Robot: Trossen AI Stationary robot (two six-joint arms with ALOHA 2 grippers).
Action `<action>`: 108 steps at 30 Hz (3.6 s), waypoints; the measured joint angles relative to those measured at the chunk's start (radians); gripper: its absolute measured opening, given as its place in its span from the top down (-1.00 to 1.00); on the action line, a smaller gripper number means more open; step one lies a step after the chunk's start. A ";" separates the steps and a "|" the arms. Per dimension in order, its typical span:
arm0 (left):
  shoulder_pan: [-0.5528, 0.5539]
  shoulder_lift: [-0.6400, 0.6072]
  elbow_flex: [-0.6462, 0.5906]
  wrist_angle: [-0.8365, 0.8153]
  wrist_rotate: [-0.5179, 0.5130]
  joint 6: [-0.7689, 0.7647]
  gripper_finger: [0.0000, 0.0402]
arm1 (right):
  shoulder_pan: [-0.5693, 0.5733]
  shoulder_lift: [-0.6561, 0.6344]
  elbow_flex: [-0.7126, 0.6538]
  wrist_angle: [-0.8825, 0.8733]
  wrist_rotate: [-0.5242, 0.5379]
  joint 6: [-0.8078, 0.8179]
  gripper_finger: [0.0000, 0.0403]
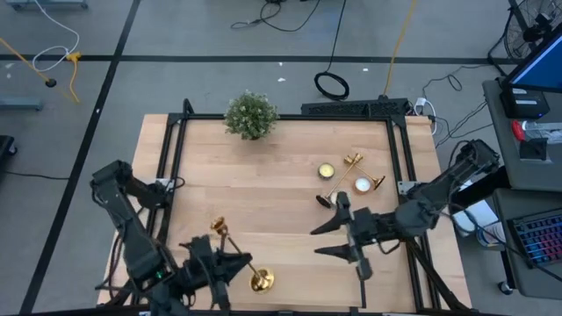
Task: Pick & Place candle stick holders
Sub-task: Put the left gold candle holder on the shelf
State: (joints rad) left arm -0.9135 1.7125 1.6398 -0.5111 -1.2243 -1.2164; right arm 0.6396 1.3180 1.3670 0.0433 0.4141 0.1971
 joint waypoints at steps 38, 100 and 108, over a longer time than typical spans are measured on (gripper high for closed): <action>-0.130 0.366 0.677 -0.780 -0.017 -0.565 0.92 | 0.069 -0.082 -0.001 -0.204 0.002 0.026 0.17; -0.156 0.020 0.642 -0.986 0.237 0.125 0.92 | 0.034 -0.082 -0.002 -0.296 0.196 0.184 0.18; -0.197 -0.112 0.642 -0.758 0.417 0.485 0.87 | 0.034 -0.082 -0.002 -0.295 0.266 0.207 0.18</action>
State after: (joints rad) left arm -1.1107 1.6000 2.2819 -1.2689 -0.8076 -0.7318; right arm 0.6731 1.2362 1.3651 -0.2512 0.6804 0.4038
